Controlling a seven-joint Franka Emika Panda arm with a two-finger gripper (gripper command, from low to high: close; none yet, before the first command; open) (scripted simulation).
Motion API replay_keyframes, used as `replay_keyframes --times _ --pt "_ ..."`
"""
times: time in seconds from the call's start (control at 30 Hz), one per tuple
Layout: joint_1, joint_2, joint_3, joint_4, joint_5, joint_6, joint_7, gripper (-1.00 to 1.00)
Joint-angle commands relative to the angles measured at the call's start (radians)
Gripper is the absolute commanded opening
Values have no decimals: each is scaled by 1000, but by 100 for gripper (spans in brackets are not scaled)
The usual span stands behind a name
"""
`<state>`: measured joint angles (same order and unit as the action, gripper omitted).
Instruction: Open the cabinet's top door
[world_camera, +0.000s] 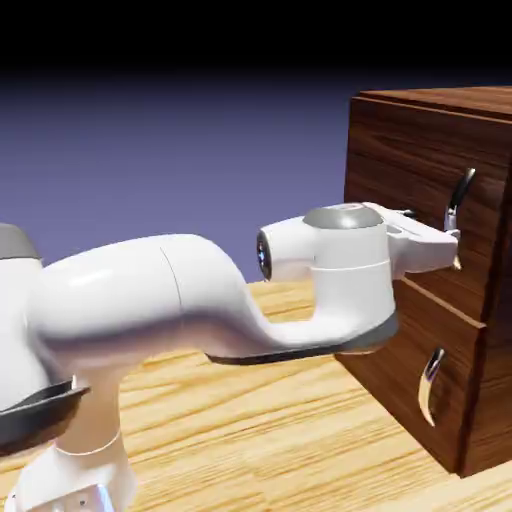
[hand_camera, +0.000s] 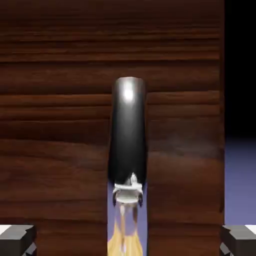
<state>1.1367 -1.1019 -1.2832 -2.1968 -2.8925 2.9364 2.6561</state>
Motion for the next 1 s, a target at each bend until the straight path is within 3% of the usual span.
replay_keyframes --times 0.0,0.07,0.1,0.43,0.97 --pt "36 7 -17 29 -2 -5 -1 0" --pt "98 18 -46 77 -5 -12 -2 0" --pt "98 18 -46 77 -5 -12 -2 -100" --pt "-228 178 168 -178 3 -178 232 -100" --pt "-783 171 712 -551 391 -397 241 -100"
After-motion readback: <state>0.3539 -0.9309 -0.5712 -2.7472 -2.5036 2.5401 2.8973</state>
